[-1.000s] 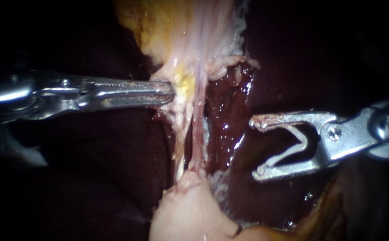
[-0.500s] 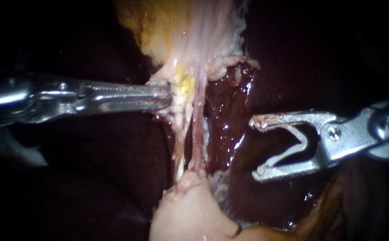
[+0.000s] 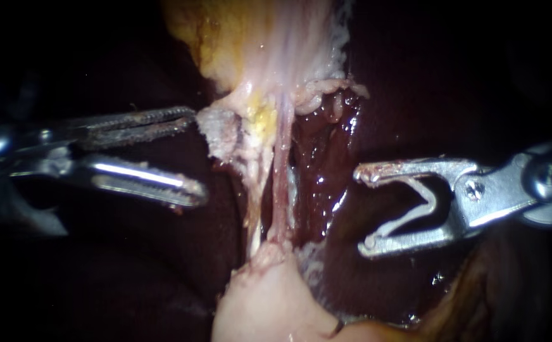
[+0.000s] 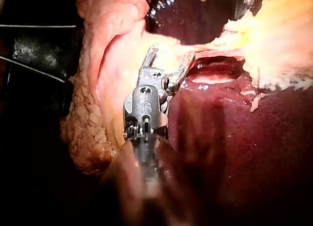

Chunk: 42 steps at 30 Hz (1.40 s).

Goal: Grabbing gallbladder

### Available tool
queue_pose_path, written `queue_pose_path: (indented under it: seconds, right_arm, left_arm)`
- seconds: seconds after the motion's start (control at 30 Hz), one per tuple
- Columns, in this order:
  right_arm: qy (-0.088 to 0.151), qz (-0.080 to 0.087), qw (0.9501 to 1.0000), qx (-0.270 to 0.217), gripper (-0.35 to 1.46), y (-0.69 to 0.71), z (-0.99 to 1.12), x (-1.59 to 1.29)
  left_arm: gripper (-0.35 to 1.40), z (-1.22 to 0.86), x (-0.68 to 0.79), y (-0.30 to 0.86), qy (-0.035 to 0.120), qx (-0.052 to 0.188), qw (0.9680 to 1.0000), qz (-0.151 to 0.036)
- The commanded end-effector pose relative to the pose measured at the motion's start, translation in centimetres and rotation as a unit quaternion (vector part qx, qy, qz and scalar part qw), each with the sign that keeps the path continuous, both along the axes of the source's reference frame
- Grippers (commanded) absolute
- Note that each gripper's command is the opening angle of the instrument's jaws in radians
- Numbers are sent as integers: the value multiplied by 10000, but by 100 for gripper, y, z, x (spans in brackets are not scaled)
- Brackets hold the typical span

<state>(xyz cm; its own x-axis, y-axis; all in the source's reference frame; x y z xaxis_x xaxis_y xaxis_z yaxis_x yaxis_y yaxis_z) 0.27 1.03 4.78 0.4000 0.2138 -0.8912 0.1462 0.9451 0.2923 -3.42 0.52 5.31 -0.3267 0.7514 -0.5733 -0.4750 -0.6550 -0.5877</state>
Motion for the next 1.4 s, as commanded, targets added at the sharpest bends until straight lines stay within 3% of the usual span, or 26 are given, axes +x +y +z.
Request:
queue_pose_path:
  seconds: [0.03, 0.23, 0.53, 0.73, 0.93, 1.1, 1.27, 1.4]
  right_arm:
    - [0, 1, 10000, 0, 47, 0, 0, 0]
    - [0, 0, 10000, 0, 47, 0, 0, 0]
    - [0, 0, 10000, 0, 47, 0, 0, 0]
    - [0, 1, 10000, 0, 46, 0, 0, 0]
    - [-1, 1, 10000, 0, 46, 0, 0, 0]
    - [-1, 1, 10000, 0, 46, 0, 0, 0]
    - [0, 0, 10000, 0, 46, -1, 0, 0]
    - [0, 0, 10000, 0, 46, -1, 0, 0]
  left_arm:
    - [78, -3, 2, 4, 2, -3, 10000, -35]
    - [64, -4, 2, 17, 63, -41, 9999, -103]
    - [54, 22, -30, 25, 69, -58, 9999, -129]
    - [52, 43, -42, 24, 69, -93, 9999, -125]
    - [46, 51, -49, 23, 43, -103, 9999, -118]
    - [20, 52, -52, 23, 37, -100, 9999, -114]
    - [15, 53, -51, 24, 34, -100, 9999, -110]
    - [-8, 52, -47, 23, 26, -99, 9999, -96]
